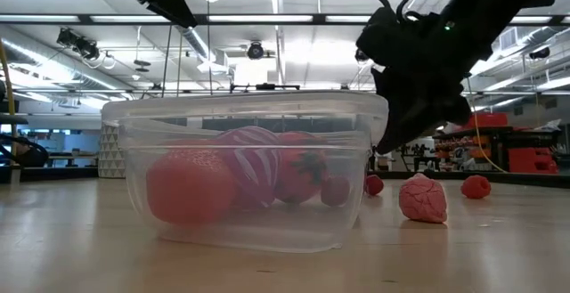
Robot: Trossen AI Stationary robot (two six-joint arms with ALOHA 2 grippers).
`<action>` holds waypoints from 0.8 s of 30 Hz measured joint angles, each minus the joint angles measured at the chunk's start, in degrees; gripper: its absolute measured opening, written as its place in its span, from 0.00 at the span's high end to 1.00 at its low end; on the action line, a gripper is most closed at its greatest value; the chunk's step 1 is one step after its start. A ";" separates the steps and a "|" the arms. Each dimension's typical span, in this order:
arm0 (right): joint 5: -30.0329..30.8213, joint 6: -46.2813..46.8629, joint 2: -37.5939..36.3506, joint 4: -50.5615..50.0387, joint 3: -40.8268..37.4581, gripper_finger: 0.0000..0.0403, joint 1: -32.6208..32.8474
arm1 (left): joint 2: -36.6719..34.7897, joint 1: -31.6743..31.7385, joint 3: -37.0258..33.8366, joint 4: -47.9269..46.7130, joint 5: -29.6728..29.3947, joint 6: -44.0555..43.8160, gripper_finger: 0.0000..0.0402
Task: Pick and placing Produce into tupperware
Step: Put the top pink peach into the transparent bin
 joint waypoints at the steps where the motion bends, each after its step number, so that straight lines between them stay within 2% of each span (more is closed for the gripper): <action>1: 0.31 -0.03 0.00 1.01 -0.45 0.54 0.00 | 0.00 0.00 0.00 0.00 0.00 -0.18 0.21; 6: 1.05 -0.87 0.00 1.71 -0.84 0.54 0.00 | 0.00 0.00 0.00 0.00 0.00 -0.89 0.21; 12: 0.08 -6.65 0.00 5.12 -0.65 0.54 -0.20 | 0.00 0.00 0.00 0.00 0.00 -0.98 0.21; 17: -2.69 -14.65 0.02 5.21 4.72 0.54 -2.19 | 0.00 0.02 0.00 0.02 0.00 -0.98 0.21; 24: -1.42 -24.29 0.02 3.25 10.48 0.54 -9.00 | 0.00 0.00 0.00 0.05 0.02 -1.24 0.21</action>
